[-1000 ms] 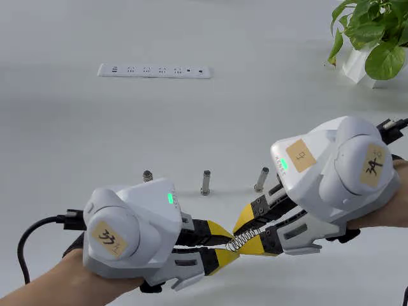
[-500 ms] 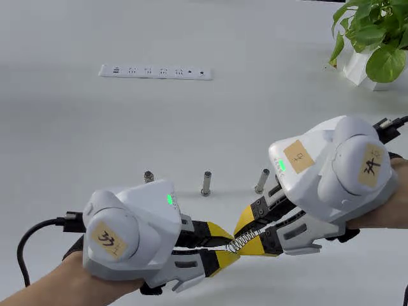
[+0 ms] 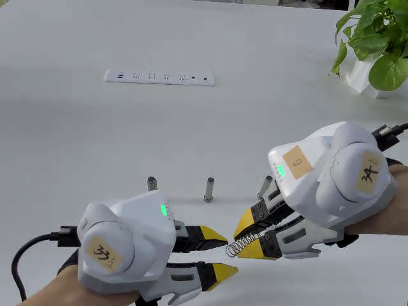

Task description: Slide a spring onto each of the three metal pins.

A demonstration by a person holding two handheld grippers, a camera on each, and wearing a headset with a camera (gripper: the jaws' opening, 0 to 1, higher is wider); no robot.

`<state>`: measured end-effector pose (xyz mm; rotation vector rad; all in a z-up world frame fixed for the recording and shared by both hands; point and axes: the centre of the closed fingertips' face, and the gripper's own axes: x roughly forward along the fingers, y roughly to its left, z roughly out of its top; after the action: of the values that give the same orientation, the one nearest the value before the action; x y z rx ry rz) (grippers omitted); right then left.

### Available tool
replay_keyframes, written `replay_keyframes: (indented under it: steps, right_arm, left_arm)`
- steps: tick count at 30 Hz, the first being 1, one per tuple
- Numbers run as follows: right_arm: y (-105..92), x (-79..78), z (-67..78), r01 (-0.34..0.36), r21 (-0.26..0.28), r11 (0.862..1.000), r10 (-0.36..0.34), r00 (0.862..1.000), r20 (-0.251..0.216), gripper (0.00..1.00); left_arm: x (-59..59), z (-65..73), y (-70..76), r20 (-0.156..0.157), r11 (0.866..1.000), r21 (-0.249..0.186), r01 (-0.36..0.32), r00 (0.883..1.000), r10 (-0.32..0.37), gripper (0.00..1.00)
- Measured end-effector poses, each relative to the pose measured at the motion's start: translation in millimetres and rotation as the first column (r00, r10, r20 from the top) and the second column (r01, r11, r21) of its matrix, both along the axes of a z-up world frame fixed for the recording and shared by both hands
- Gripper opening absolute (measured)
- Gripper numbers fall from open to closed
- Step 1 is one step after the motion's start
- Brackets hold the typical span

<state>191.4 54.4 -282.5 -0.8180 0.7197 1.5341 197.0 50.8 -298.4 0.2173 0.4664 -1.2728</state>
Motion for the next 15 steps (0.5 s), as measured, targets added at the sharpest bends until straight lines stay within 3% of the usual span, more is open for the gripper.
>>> replay_keyframes:
  steps: [7,15]
  right_arm:
    - [-1.9,1.1,-1.9,-0.004,-0.011,1.0,0.004,1.0,0.0,0.07]
    - [-6.1,2.2,-4.1,-0.002,-0.027,1.0,0.002,1.0,0.001,0.07]
  left_arm:
    - [6.5,-2.6,17.2,-0.013,0.995,-0.006,-0.095,0.995,0.095,0.36]
    - [15.5,-2.6,40.1,-0.03,0.974,-0.023,-0.224,0.974,0.223,0.53]
